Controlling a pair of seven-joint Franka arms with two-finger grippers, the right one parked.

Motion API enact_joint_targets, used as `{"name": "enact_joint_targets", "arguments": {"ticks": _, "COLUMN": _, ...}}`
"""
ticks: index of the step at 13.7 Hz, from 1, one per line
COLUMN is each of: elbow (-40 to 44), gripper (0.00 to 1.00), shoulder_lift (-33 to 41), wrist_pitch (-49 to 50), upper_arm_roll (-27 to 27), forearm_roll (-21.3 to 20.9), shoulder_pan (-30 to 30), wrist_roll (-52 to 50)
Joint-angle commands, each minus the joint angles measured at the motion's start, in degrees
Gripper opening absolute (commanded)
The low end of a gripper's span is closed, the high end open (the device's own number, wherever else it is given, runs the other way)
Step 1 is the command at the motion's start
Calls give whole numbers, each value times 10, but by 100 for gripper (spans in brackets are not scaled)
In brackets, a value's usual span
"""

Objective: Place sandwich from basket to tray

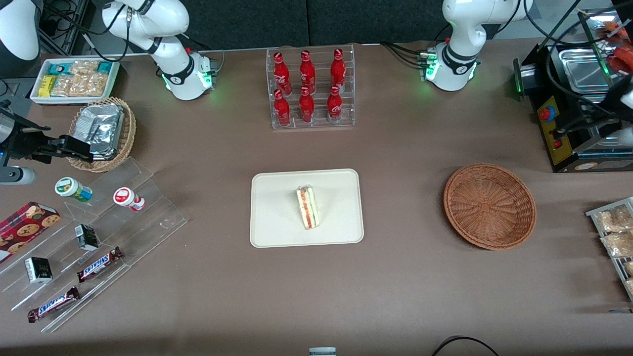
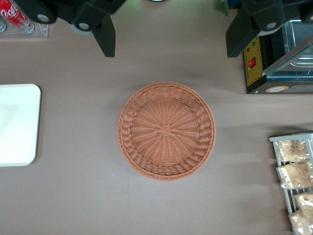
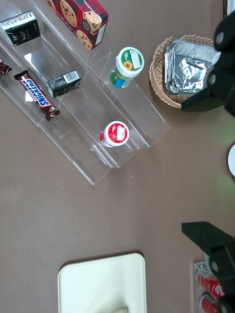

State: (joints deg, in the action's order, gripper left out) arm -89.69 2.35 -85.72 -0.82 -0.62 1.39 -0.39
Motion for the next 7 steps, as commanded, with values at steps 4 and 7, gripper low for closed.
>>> {"name": "enact_joint_targets", "arguments": {"ticks": 4, "elbow": 6, "gripper": 100, "shoulder_lift": 5, "wrist_pitch": 15, "upper_arm_roll": 8, "forearm_roll": -11, "shoulder_pan": 5, "wrist_roll": -11}}
{"name": "enact_joint_targets", "arguments": {"ticks": 7, "elbow": 7, "gripper": 100, "shoulder_lift": 6, "wrist_pitch": 19, "upper_arm_roll": 6, "forearm_roll": -6, "shoulder_pan": 5, "wrist_roll": -10}}
